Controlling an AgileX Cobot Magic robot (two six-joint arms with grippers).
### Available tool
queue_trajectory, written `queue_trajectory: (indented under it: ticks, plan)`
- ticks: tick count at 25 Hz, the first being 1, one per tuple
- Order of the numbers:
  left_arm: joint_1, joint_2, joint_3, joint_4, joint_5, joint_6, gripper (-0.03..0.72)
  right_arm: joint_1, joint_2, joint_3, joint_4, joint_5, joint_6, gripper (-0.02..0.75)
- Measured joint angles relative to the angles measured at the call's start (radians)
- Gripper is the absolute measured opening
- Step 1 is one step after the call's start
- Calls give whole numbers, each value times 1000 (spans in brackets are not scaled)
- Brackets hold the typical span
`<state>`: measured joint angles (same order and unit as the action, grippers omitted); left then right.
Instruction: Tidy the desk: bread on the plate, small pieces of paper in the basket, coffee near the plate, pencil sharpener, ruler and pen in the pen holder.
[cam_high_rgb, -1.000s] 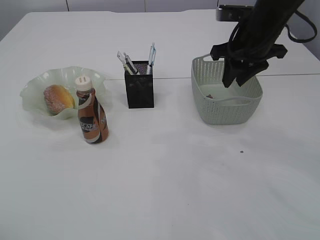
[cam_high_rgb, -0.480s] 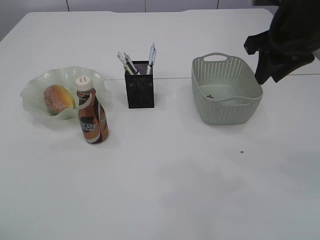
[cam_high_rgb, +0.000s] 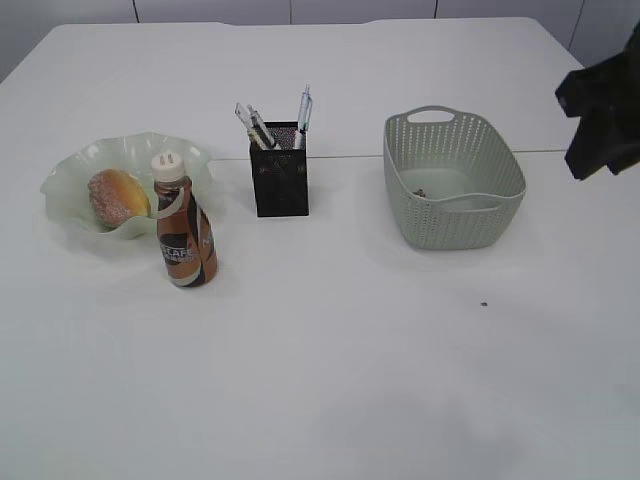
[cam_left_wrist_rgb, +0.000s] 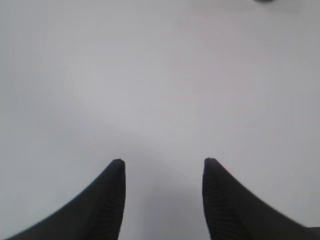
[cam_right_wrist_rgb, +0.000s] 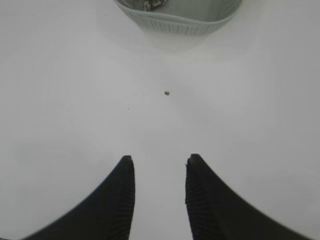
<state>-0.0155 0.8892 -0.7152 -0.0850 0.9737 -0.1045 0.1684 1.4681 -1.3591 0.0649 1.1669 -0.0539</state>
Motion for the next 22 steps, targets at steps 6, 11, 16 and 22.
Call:
queue_trajectory:
  ticks: [6,11,16,22]
  plan:
    - [0,-165,0,4,81,0,370,0,-166,155,0,-1,14,255]
    - [0,-326,0,-14,150,2,370,0,-343,311,0,-2,54,247]
    - [0,-502,0,3,242,2,370,0,-556,438,0,-2,79,246]
    - [0,-683,0,64,288,4,370,0,-837,533,0,4,89,246]
